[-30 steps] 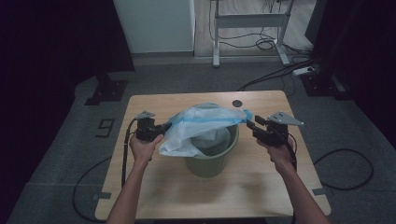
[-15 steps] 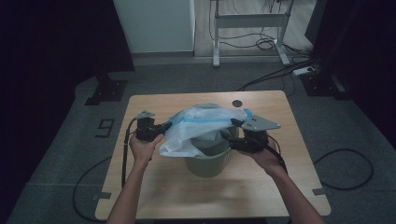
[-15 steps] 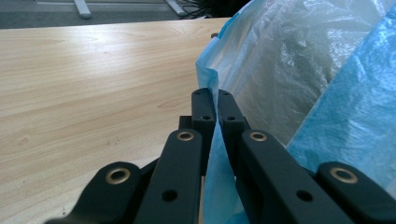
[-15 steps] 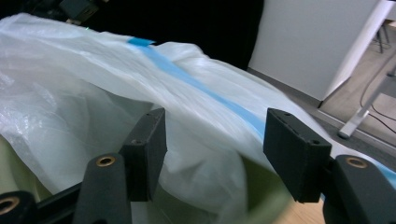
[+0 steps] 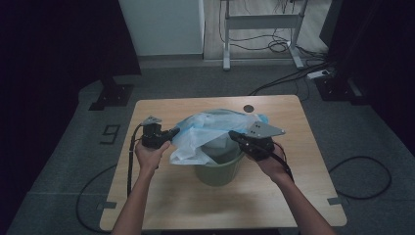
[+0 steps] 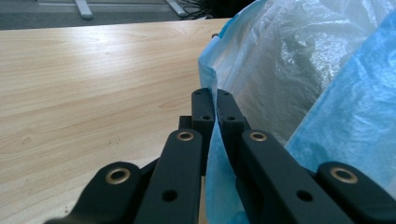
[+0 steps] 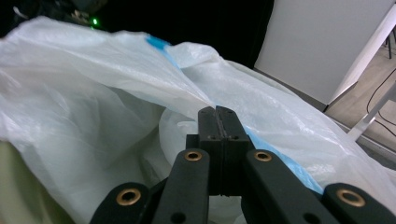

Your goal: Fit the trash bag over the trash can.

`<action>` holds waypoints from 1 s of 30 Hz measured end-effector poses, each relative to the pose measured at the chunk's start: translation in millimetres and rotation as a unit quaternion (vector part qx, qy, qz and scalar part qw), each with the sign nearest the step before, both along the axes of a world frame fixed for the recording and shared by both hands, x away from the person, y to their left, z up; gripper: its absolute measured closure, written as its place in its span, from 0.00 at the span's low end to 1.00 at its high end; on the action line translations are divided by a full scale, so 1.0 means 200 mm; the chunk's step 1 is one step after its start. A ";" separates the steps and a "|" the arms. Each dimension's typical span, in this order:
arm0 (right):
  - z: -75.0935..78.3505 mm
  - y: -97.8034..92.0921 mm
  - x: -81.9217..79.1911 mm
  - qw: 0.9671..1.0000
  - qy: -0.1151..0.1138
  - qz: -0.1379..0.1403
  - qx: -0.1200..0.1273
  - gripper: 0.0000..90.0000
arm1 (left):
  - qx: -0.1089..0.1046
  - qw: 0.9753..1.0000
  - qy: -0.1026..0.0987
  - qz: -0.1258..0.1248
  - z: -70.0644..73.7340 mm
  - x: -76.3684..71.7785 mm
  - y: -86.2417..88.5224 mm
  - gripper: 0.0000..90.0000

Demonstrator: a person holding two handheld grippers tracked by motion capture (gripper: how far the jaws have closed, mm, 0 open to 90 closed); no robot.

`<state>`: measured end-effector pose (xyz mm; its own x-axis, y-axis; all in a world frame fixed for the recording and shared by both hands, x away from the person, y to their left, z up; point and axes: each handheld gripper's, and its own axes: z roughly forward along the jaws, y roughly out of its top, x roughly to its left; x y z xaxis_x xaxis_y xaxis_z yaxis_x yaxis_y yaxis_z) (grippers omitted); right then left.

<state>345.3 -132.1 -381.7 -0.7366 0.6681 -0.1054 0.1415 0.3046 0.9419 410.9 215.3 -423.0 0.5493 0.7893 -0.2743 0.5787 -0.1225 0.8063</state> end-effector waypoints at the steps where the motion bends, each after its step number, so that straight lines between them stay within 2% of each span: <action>1: 0.00 -0.01 -0.01 1.000 0.000 0.001 0.007 0.99 | 0.000 1.000 0.000 -0.001 0.00 0.00 0.00 0.98; 5: -0.01 -0.04 -0.06 1.000 -0.005 0.006 0.021 0.99 | 0.000 1.000 0.001 -0.002 -0.01 0.00 0.00 0.98; 7: -0.03 -0.07 -0.15 0.999 -0.009 0.019 0.034 0.99 | 0.000 1.000 0.002 -0.004 -0.01 -0.01 0.00 0.98; 12: -0.08 -0.11 -0.28 0.998 -0.005 0.044 0.052 0.99 | 0.002 1.000 0.002 -0.008 -0.01 -0.02 -0.01 0.98; 16: -0.12 -0.10 -0.37 0.997 -0.002 0.065 0.051 0.99 | 0.004 1.000 0.002 -0.010 0.00 -0.03 -0.01 0.98; 18: -0.13 -0.10 -0.39 0.996 -0.001 0.069 0.051 0.99 | 0.005 1.000 0.001 -0.011 0.00 -0.03 -0.01 0.98; 22: -0.20 -0.07 -0.46 0.995 0.010 0.090 0.052 0.99 | 0.003 1.000 0.001 -0.010 0.00 -0.04 0.00 0.98; 24: -0.21 -0.06 -0.47 0.994 0.012 0.094 0.048 0.99 | 0.003 1.000 0.002 -0.010 0.00 -0.05 0.00 0.98; 30: -0.33 0.01 -0.49 0.993 0.034 0.109 0.032 0.99 | 0.004 1.000 0.002 -0.016 0.00 -0.07 0.00 0.98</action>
